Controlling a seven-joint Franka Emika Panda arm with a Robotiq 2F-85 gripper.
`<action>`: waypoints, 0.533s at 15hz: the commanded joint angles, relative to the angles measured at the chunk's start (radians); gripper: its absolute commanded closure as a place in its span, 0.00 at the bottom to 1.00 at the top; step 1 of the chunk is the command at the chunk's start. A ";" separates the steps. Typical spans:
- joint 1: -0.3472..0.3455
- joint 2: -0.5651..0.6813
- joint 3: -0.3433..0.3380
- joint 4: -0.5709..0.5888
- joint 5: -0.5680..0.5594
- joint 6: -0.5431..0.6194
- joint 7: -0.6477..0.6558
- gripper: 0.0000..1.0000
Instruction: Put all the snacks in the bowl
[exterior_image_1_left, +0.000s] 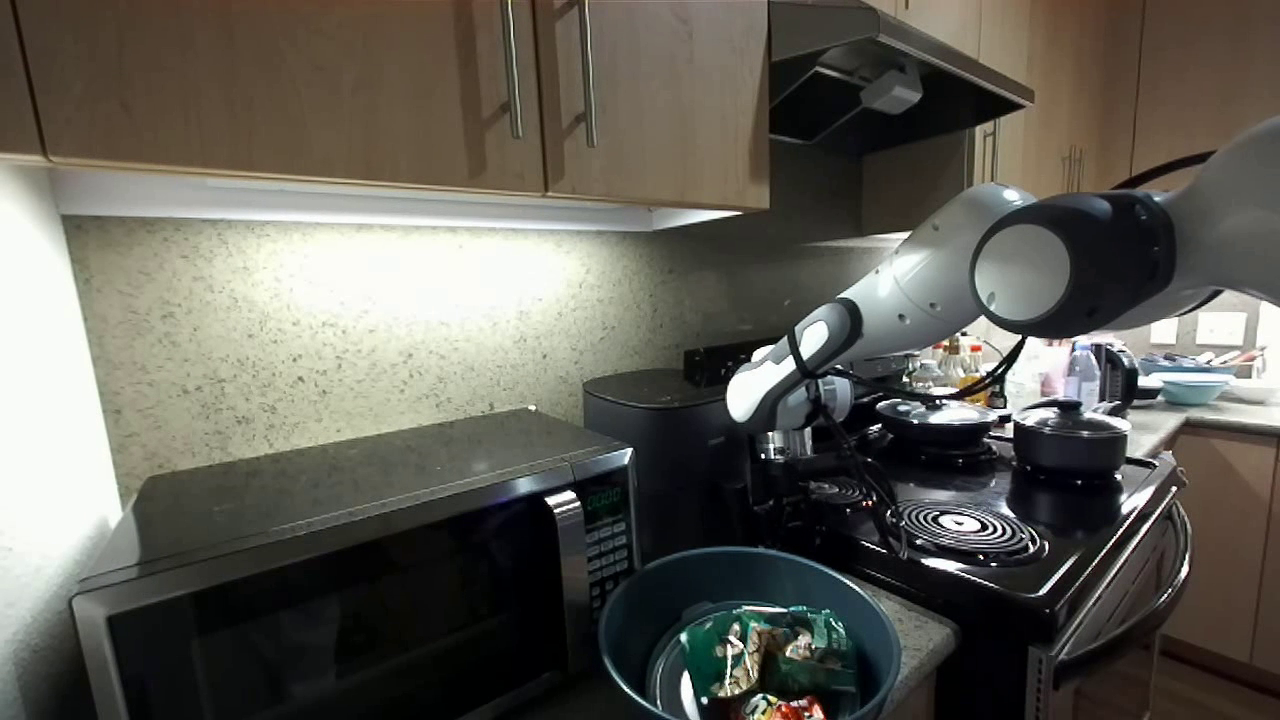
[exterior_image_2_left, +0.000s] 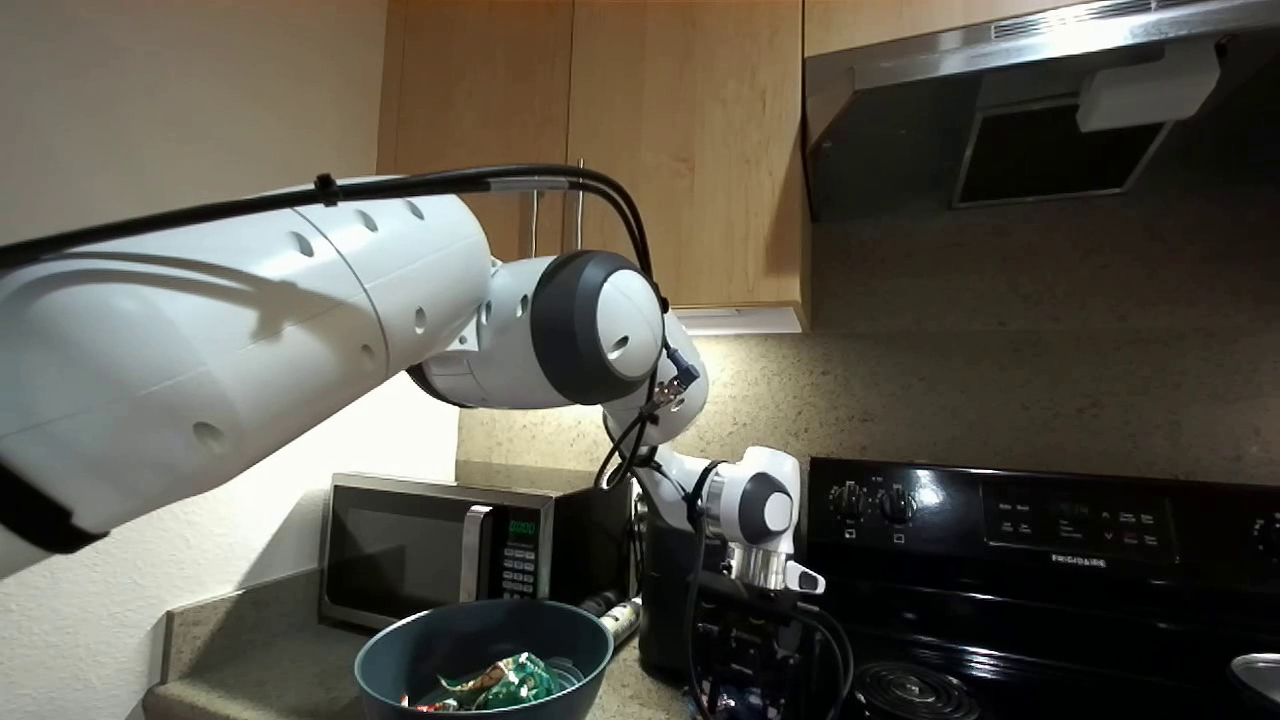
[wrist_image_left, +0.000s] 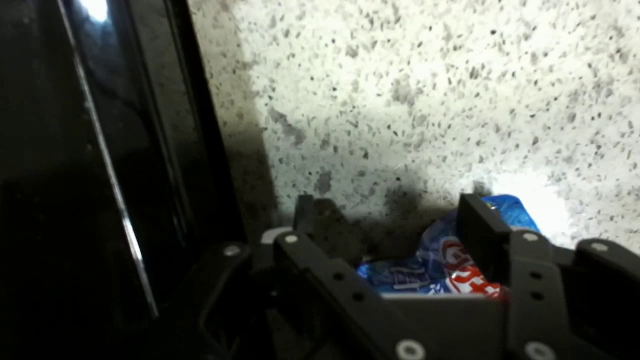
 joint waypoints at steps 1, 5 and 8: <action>0.010 -0.003 0.029 0.027 0.042 0.108 0.026 0.00; 0.030 -0.040 0.016 -0.012 0.021 0.122 0.017 0.00; 0.054 -0.133 0.001 -0.091 0.003 0.111 0.031 0.00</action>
